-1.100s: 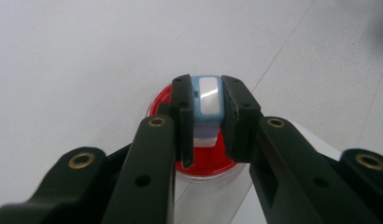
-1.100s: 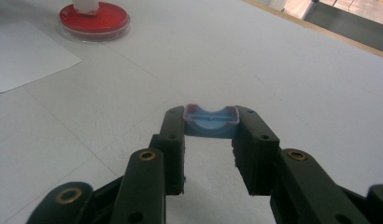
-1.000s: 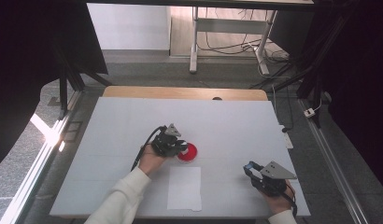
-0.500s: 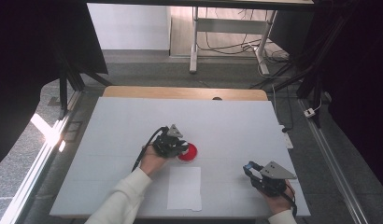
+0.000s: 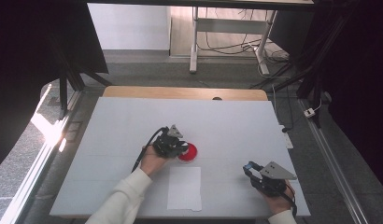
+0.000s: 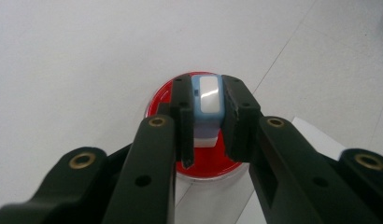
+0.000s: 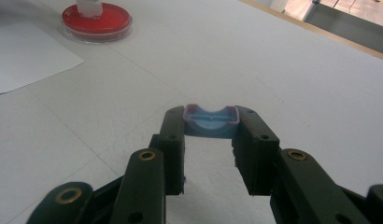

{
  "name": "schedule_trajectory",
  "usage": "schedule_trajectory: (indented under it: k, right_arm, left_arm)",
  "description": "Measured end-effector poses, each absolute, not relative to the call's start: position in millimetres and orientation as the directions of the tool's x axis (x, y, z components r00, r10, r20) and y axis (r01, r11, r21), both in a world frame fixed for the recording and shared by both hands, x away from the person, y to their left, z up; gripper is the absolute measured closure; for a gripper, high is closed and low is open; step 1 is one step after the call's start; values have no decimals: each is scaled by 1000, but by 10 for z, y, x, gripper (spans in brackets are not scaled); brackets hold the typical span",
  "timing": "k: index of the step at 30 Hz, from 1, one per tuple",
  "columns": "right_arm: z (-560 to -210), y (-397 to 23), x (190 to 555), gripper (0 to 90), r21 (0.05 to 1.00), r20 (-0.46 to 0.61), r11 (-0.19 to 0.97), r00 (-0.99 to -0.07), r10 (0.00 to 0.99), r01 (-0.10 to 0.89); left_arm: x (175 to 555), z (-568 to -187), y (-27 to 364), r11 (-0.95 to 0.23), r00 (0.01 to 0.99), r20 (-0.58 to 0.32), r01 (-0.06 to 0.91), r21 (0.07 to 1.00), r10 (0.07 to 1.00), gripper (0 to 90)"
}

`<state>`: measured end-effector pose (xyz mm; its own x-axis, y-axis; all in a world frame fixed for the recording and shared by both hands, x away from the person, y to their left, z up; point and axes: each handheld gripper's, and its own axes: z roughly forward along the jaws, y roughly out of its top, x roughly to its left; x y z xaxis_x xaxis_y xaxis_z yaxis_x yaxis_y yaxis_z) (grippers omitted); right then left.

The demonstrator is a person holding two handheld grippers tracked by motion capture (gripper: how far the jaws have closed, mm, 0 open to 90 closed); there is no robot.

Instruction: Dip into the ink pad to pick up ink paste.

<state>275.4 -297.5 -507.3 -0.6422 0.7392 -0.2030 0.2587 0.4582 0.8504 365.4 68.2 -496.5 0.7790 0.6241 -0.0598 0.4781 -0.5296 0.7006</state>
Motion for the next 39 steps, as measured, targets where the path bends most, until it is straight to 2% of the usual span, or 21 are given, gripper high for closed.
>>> schedule_trajectory:
  k: [20,39]
  right_arm:
    - [-5070,-2962,2745,649,851,-205,459,-643,738,255]
    - [-5077,-2959,2747,649,851,-202,458,-643,739,259]
  left_arm:
    - [3632,-4967,666,-541,780,-40,468,699,624,761]
    - [3654,-4841,787,-483,758,-46,459,746,650,759]
